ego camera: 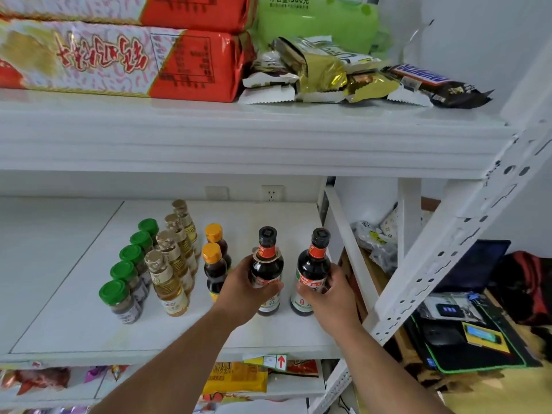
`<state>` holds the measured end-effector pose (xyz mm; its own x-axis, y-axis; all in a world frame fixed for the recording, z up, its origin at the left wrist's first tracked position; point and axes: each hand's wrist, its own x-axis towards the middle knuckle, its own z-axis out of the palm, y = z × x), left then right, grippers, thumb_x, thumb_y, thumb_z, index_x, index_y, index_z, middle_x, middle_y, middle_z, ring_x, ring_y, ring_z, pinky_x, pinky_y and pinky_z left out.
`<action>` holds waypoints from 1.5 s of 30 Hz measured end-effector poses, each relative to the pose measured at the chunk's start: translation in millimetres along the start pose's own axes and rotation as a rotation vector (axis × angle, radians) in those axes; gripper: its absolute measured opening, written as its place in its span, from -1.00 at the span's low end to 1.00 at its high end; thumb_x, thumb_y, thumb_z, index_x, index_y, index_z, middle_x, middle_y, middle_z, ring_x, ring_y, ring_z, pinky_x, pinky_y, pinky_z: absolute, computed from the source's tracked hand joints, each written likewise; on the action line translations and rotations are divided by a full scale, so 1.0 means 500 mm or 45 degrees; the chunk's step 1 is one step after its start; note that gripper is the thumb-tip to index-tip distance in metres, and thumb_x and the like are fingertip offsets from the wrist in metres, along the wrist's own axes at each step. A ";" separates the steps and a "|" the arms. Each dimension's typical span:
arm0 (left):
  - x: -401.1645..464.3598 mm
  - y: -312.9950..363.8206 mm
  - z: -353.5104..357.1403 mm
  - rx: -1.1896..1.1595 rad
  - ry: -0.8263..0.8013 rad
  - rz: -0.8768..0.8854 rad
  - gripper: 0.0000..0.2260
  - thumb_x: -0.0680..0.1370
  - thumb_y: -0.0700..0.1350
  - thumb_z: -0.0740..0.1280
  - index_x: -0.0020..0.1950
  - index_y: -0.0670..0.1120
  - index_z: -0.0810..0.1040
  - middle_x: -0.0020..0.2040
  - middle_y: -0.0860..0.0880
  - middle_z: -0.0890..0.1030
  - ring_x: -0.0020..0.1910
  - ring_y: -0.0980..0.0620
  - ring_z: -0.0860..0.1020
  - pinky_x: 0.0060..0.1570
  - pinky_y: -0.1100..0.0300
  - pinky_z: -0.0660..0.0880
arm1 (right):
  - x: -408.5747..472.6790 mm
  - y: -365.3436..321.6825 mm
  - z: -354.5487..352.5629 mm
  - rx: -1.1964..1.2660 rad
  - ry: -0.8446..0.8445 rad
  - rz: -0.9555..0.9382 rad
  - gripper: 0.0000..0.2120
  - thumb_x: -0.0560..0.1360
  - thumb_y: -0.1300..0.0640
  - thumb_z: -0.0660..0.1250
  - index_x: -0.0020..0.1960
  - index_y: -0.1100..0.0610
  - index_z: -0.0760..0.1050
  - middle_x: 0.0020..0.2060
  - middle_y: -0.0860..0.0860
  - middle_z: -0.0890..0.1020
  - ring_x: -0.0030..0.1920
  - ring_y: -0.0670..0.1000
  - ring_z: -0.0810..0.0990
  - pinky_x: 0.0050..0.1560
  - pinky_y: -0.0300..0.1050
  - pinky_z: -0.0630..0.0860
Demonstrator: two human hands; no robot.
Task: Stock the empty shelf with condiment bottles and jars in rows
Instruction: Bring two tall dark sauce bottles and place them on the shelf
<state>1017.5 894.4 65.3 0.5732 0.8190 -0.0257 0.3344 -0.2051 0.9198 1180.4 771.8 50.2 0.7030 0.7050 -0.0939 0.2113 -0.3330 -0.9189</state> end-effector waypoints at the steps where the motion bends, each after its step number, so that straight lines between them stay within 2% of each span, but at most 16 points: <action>1: 0.002 -0.003 0.001 0.008 -0.012 0.009 -0.53 0.43 -0.08 0.58 0.27 0.12 0.51 0.08 0.21 0.67 0.03 0.38 0.60 -0.04 0.48 0.46 | 0.002 0.003 -0.001 0.006 -0.016 -0.001 -0.35 0.26 -0.24 0.59 0.28 -0.23 0.44 0.11 -0.23 0.69 0.14 -0.13 0.66 0.23 0.13 0.61; 4: 0.010 -0.011 0.004 0.013 -0.058 0.026 -0.49 0.43 -0.06 0.57 0.34 0.09 0.50 0.12 0.20 0.67 0.09 0.29 0.61 0.10 0.31 0.53 | 0.010 0.006 -0.005 -0.012 -0.067 0.013 -0.37 0.29 -0.22 0.58 0.29 -0.25 0.43 0.13 -0.23 0.68 0.17 -0.12 0.65 0.26 0.13 0.59; 9: 0.012 -0.004 0.008 0.009 -0.131 0.022 -0.45 0.46 -0.09 0.55 0.39 0.10 0.44 0.15 0.23 0.62 0.10 0.38 0.56 -0.03 0.51 0.44 | 0.011 0.005 -0.007 -0.001 -0.079 0.020 -0.41 0.38 -0.08 0.61 0.32 -0.21 0.42 0.17 -0.22 0.67 0.21 -0.11 0.64 0.30 0.11 0.57; 15: 0.007 -0.014 0.002 0.004 -0.166 0.024 -0.35 0.44 -0.02 0.57 0.46 0.16 0.38 0.22 0.26 0.60 0.24 0.25 0.55 0.29 0.17 0.46 | -0.005 -0.007 -0.022 -0.009 -0.170 0.043 -0.40 0.44 -0.07 0.57 0.41 -0.13 0.42 0.26 -0.23 0.60 0.30 -0.12 0.56 0.32 -0.04 0.50; 18: -0.017 -0.039 -0.005 -0.031 -0.135 -0.035 -0.25 0.46 -0.02 0.55 0.56 0.12 0.25 0.45 0.21 0.45 0.44 0.19 0.40 0.42 0.09 0.38 | -0.058 -0.009 -0.038 -0.046 0.010 0.008 -0.40 0.52 -0.04 0.49 0.50 -0.04 0.37 0.38 -0.18 0.51 0.39 -0.12 0.45 0.37 -0.15 0.41; 20: -0.046 -0.059 -0.002 -0.107 -0.066 -0.130 -0.20 0.50 -0.04 0.52 0.63 0.02 0.15 0.54 0.11 0.33 0.51 0.14 0.31 0.45 0.10 0.33 | -0.116 -0.010 -0.037 -0.033 0.166 -0.087 -0.61 0.57 0.01 0.43 0.38 -0.03 0.46 0.30 -0.15 0.57 0.35 -0.12 0.51 0.27 -0.32 0.44; 22: -0.077 -0.071 0.009 -0.165 -0.001 -0.175 -0.29 0.57 -0.04 0.44 0.63 -0.03 0.16 0.52 0.08 0.33 0.50 0.13 0.31 0.38 0.21 0.32 | -0.157 -0.017 -0.020 -0.023 0.032 -0.094 -0.77 0.62 0.04 0.35 0.27 -0.07 0.50 0.20 -0.18 0.60 0.28 -0.19 0.54 0.23 -0.37 0.46; 24: -0.097 -0.083 0.024 -0.194 0.064 -0.210 -0.44 0.63 -0.02 0.33 0.60 -0.03 0.23 0.49 0.08 0.37 0.44 0.14 0.36 0.31 0.25 0.30 | -0.164 -0.026 0.008 0.001 -0.283 0.023 -0.70 0.67 -0.02 0.26 0.40 -0.08 0.45 0.32 -0.20 0.55 0.30 -0.25 0.49 0.33 -0.29 0.41; 26: -0.107 -0.093 0.034 -0.180 0.114 -0.209 -0.53 0.65 0.06 0.25 0.56 0.03 0.31 0.49 0.07 0.41 0.41 0.14 0.38 0.38 0.20 0.30 | -0.146 -0.032 0.034 -0.018 -0.447 0.129 -0.59 0.70 -0.07 0.17 0.53 -0.05 0.34 0.37 -0.17 0.47 0.30 -0.22 0.41 0.32 -0.25 0.32; 29: -0.102 -0.100 0.037 -0.220 0.099 -0.223 -0.62 0.66 0.12 0.21 0.48 0.18 0.37 0.42 0.18 0.47 0.41 0.14 0.42 0.48 0.04 0.32 | -0.113 -0.021 0.070 0.008 -0.493 0.182 -0.57 0.73 -0.04 0.09 0.58 -0.07 0.24 0.40 -0.12 0.41 0.27 -0.14 0.38 0.32 -0.18 0.29; 31: -0.101 -0.091 0.038 -0.258 0.054 -0.211 -0.71 0.70 -0.05 0.20 0.35 0.29 0.38 0.26 0.41 0.51 0.35 0.32 0.43 0.39 0.25 0.34 | -0.099 -0.010 0.092 0.024 -0.476 0.200 -0.52 0.72 -0.07 0.08 0.62 -0.13 0.14 0.55 -0.09 0.30 0.44 -0.05 0.35 0.49 -0.05 0.28; 33: -0.101 -0.075 0.038 -0.283 -0.017 -0.174 -0.64 0.71 -0.16 0.16 0.31 0.32 0.38 0.16 0.53 0.53 0.30 0.44 0.42 0.26 0.47 0.35 | -0.084 -0.001 0.110 0.064 -0.444 0.213 -0.47 0.71 -0.09 0.08 0.66 -0.15 0.06 0.63 -0.08 0.17 0.59 0.00 0.21 0.59 0.06 0.19; 35: -0.101 -0.077 0.041 -0.295 -0.078 -0.137 -0.62 0.72 -0.18 0.15 0.40 0.26 0.37 0.25 0.46 0.52 0.32 0.43 0.42 0.30 0.46 0.35 | -0.074 0.004 0.122 0.121 -0.406 0.247 -0.48 0.71 -0.12 0.07 0.66 -0.14 0.08 0.64 -0.06 0.16 0.60 0.02 0.19 0.60 0.11 0.18; 39: -0.098 -0.088 0.048 -0.347 -0.104 -0.132 -0.58 0.72 -0.17 0.14 0.56 0.11 0.29 0.43 0.24 0.49 0.44 0.28 0.38 0.46 0.25 0.28 | -0.068 0.010 0.135 0.196 -0.364 0.269 -0.52 0.72 -0.12 0.05 0.63 -0.13 0.16 0.60 -0.07 0.26 0.56 0.01 0.28 0.58 0.09 0.22; 42: -0.090 -0.096 0.053 -0.367 -0.090 -0.158 -0.58 0.71 -0.08 0.16 0.56 0.18 0.25 0.41 0.33 0.46 0.44 0.34 0.35 0.46 0.29 0.27 | -0.062 0.004 0.143 0.225 -0.348 0.287 -0.51 0.73 -0.09 0.04 0.65 -0.08 0.15 0.58 -0.06 0.28 0.56 0.00 0.28 0.59 0.05 0.20; 45: -0.068 -0.091 0.053 -0.361 -0.075 -0.178 -0.62 0.70 -0.01 0.16 0.47 0.30 0.19 0.36 0.41 0.43 0.35 0.51 0.33 0.28 0.52 0.27 | -0.049 -0.006 0.158 0.218 -0.332 0.272 -0.51 0.74 -0.07 0.03 0.65 -0.07 0.13 0.57 -0.05 0.30 0.54 -0.01 0.32 0.57 0.02 0.22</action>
<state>1002.5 861.6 13.9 0.5813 0.7948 -0.1745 0.1961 0.0714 0.9780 1109.2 805.0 25.1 0.5179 0.7739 -0.3646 -0.0534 -0.3961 -0.9166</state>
